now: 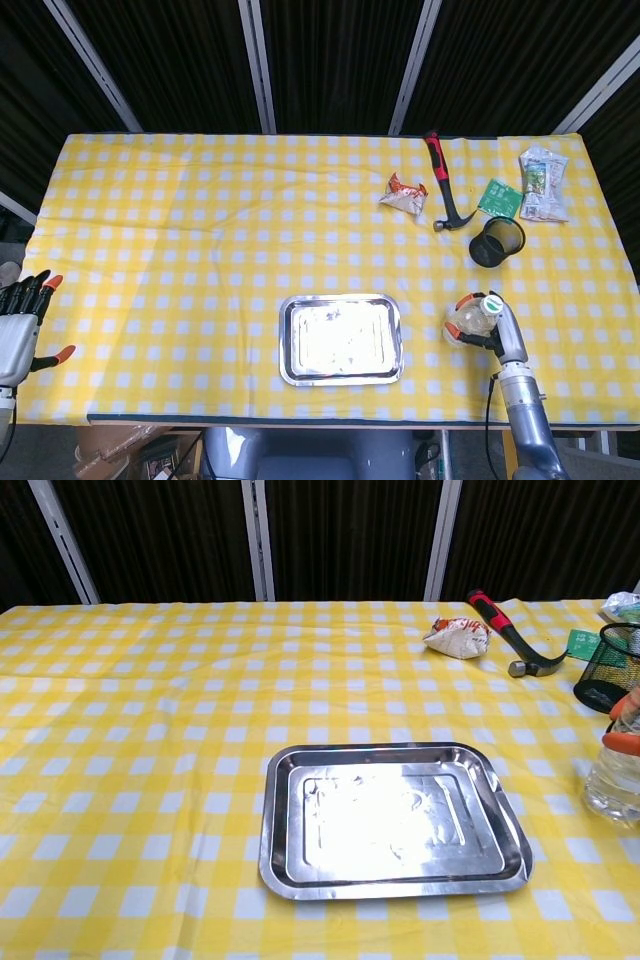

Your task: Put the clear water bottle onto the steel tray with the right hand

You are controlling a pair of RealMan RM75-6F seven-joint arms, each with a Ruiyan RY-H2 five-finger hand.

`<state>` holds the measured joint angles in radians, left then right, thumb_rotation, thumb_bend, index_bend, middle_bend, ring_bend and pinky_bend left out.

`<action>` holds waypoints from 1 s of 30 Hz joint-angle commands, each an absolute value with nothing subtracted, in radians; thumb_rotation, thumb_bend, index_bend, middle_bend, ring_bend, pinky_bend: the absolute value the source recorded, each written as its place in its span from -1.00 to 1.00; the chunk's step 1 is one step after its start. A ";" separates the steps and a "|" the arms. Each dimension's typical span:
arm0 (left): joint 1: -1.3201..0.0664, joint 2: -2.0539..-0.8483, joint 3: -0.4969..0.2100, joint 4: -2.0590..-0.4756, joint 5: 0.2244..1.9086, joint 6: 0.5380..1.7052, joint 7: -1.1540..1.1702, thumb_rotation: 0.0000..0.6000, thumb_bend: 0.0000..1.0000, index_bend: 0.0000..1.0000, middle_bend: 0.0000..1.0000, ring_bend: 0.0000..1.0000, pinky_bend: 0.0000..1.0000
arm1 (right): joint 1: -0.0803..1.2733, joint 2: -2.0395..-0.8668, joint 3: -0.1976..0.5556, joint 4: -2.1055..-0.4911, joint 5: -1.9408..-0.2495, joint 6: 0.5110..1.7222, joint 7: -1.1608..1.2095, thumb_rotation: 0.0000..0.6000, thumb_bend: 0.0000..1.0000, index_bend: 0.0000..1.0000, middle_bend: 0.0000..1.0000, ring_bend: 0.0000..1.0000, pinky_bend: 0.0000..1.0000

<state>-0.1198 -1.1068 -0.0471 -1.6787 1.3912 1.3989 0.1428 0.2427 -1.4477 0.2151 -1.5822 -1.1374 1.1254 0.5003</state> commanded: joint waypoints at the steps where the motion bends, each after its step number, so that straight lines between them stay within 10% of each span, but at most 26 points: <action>1: -0.119 -1.106 -0.047 -1.680 1.394 1.402 0.141 1.00 -0.62 -0.91 -1.00 -1.00 -1.00 | 0.224 -1.391 0.216 -1.657 -1.172 1.128 0.540 1.00 -0.06 0.77 0.37 -0.29 -1.00; 13: -0.110 -1.097 -0.045 -1.680 1.422 1.429 0.110 1.00 -0.62 -0.91 -1.00 -1.00 -1.00 | 0.237 -1.298 0.224 -1.922 -1.255 1.168 0.431 1.00 0.00 0.75 0.37 -0.31 -1.00; 30: -0.110 -1.092 -0.055 -1.664 1.407 1.426 0.080 1.00 -0.62 -0.91 -1.00 -1.00 -1.00 | 0.339 -1.586 0.174 -1.865 -1.218 1.106 0.284 1.00 0.03 0.74 0.37 -0.31 -1.00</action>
<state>-0.1098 -1.0914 -0.0555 -1.6637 1.4069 1.4259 0.0795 0.3316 -1.5748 0.1772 -1.8750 -1.2176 1.1104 0.2846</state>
